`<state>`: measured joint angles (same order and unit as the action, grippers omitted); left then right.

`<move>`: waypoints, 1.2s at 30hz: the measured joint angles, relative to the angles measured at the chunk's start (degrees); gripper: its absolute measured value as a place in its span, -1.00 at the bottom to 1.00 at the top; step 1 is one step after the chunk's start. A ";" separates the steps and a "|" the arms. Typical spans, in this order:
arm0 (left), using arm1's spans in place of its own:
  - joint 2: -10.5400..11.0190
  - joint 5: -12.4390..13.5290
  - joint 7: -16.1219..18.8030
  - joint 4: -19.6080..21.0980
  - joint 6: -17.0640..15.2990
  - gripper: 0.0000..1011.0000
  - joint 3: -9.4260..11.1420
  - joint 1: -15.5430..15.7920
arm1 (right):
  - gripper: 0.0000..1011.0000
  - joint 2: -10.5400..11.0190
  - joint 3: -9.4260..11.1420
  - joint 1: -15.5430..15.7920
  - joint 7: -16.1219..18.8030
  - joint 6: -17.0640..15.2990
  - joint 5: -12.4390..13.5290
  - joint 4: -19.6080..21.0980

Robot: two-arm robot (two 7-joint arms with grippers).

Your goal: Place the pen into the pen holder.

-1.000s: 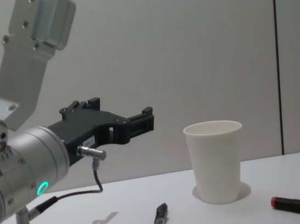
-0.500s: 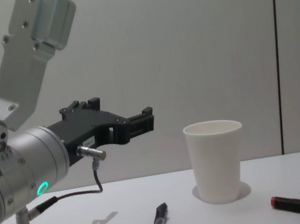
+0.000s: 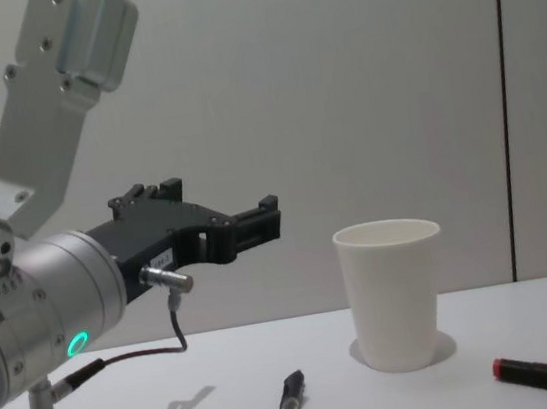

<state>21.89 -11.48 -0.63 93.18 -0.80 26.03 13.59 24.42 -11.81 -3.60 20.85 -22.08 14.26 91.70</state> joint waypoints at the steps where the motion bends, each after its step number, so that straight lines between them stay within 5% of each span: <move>1: 0.00 0.00 0.00 0.00 0.00 0.98 0.00 0.00 | -0.13 0.00 0.00 0.00 0.00 0.00 0.00 0.00; 36: 0.00 0.00 0.00 0.00 0.00 0.98 0.00 0.00 | -0.61 0.09 -0.02 0.08 0.11 0.20 0.23 0.06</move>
<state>21.89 -11.48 -0.63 93.17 -0.80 26.03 13.59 24.51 -11.83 -3.52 20.96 -21.89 14.50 91.77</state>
